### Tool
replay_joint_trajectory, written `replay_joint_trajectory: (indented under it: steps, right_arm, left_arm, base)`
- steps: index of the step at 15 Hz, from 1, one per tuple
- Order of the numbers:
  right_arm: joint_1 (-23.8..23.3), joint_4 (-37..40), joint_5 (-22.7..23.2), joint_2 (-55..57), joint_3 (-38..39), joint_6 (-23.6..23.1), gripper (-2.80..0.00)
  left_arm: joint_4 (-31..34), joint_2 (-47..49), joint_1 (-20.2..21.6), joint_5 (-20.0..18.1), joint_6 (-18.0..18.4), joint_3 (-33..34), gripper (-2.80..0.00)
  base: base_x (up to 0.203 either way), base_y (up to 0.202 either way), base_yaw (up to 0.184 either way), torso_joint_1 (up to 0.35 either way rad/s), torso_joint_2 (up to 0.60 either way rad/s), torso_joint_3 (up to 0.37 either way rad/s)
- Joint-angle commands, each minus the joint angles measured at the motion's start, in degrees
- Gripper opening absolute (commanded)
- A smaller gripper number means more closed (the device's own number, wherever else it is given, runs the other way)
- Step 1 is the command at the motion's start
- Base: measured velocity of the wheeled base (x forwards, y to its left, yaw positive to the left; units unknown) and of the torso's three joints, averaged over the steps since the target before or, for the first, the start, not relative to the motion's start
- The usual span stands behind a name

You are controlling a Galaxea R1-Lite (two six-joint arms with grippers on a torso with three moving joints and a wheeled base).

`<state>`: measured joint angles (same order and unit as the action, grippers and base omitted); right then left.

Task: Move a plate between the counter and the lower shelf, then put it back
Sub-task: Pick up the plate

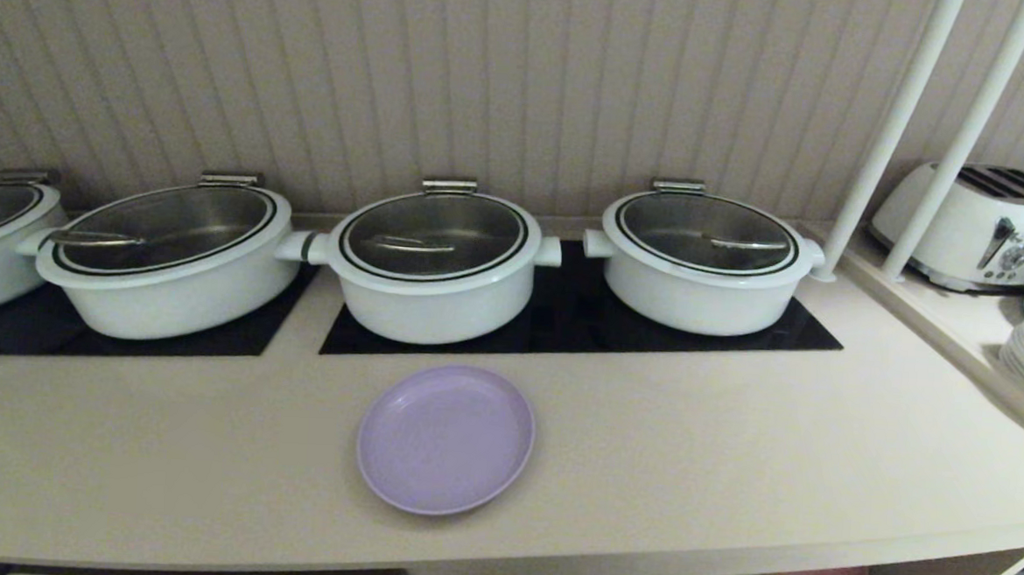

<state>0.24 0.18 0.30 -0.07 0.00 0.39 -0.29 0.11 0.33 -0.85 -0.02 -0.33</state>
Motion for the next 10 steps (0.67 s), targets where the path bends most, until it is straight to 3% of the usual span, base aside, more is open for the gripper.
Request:
replay_joint_trajectory:
  steps: [1,6,10]
  right_arm:
    - [0.02,0.08,0.05,0.07,0.00,-0.04,-2.80]
    - [0.02,-0.01,0.05,0.07,0.00,0.05,-2.80]
    - [0.02,-0.01,0.05,0.07,0.00,0.05,-2.80]
  left_arm:
    - [-0.06,-0.02,0.02,-0.03,-0.06,0.07,-2.80]
    - [-0.04,-0.02,0.02,-0.03,-0.10,0.02,-2.80]
    - [0.30,-0.02,0.02,-1.00,5.03,-0.29,-2.80]
  base:
    - [0.000,0.000,0.000,0.000,0.00,0.000]
    - [0.000,0.000,0.000,0.000,0.00,0.000]
    - [0.000,0.000,0.000,0.000,0.00,0.000]
